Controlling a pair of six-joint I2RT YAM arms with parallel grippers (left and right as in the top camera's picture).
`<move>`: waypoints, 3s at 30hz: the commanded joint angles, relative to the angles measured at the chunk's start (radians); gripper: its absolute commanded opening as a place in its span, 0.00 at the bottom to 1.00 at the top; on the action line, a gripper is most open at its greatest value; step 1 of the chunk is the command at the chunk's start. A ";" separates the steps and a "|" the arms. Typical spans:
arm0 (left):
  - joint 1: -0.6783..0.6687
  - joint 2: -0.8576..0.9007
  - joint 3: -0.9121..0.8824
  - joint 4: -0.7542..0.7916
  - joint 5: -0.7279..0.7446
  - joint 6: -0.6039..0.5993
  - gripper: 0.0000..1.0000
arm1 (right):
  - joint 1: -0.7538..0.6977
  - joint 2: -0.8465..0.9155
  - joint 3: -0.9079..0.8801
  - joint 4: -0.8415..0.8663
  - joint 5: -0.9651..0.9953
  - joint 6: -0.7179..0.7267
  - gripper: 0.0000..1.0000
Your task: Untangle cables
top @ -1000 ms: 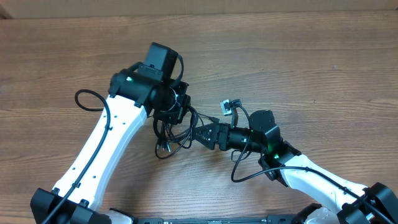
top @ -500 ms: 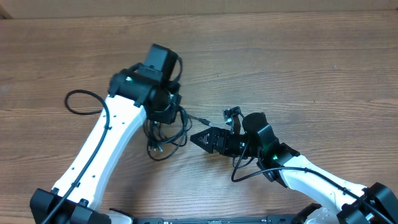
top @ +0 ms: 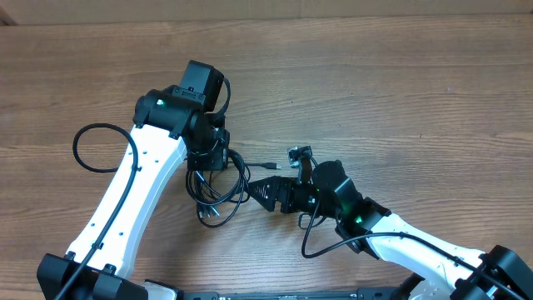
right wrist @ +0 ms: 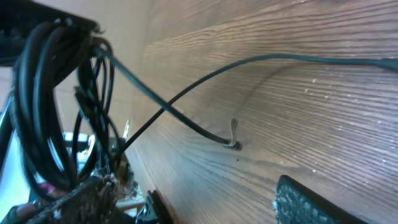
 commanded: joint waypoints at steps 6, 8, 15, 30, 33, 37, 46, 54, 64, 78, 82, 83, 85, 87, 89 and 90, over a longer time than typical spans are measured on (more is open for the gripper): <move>0.029 0.003 0.009 -0.001 -0.127 -0.109 0.04 | 0.013 -0.009 0.001 -0.084 0.006 -0.006 0.82; 0.042 0.003 0.009 0.001 -0.119 -0.113 0.04 | 0.013 -0.009 0.002 -0.092 -0.026 -0.006 0.82; 0.040 0.004 0.009 -0.006 -0.111 -0.113 0.04 | 0.056 -0.007 0.002 -0.038 0.002 0.002 0.82; 0.003 0.004 0.009 -0.097 0.019 -0.073 0.04 | 0.074 -0.005 0.002 0.015 0.450 0.137 0.45; 0.003 0.004 0.009 -0.127 0.085 -0.065 0.04 | 0.027 -0.005 0.002 0.018 0.463 0.183 0.31; 0.011 0.003 0.009 -0.087 0.177 0.074 0.04 | -0.031 -0.005 0.002 -0.056 0.486 0.103 0.31; 0.052 0.004 0.009 0.090 -0.059 0.589 0.04 | -0.241 -0.009 0.002 -0.206 -0.207 -0.209 1.00; -0.003 0.004 0.009 0.264 0.018 0.853 0.04 | -0.298 -0.009 0.002 0.186 -0.587 -0.179 1.00; -0.153 0.004 0.009 0.287 0.015 0.759 0.05 | -0.129 -0.005 0.002 0.163 -0.198 -0.126 0.88; -0.227 0.004 0.009 0.282 0.018 0.633 0.06 | -0.151 -0.005 0.002 0.130 -0.143 -0.126 0.04; -0.158 0.000 0.009 0.281 0.028 0.727 0.30 | -0.216 -0.005 0.002 0.074 -0.208 -0.126 0.04; -0.132 -0.002 0.009 0.280 0.045 0.761 0.40 | -0.234 -0.005 0.002 0.061 -0.233 -0.127 0.04; -0.063 -0.005 0.010 0.279 0.120 0.825 0.56 | -0.273 -0.005 0.002 0.054 -0.292 -0.131 0.04; 0.003 -0.004 0.010 0.280 0.204 0.882 0.57 | -0.304 -0.005 0.002 0.055 -0.340 -0.135 0.04; 0.060 -0.004 0.009 0.284 0.277 0.985 0.52 | -0.320 -0.005 0.002 0.055 -0.361 -0.137 0.04; 0.081 -0.004 0.009 0.284 0.307 1.051 0.51 | -0.322 -0.005 0.002 0.055 -0.368 -0.141 0.04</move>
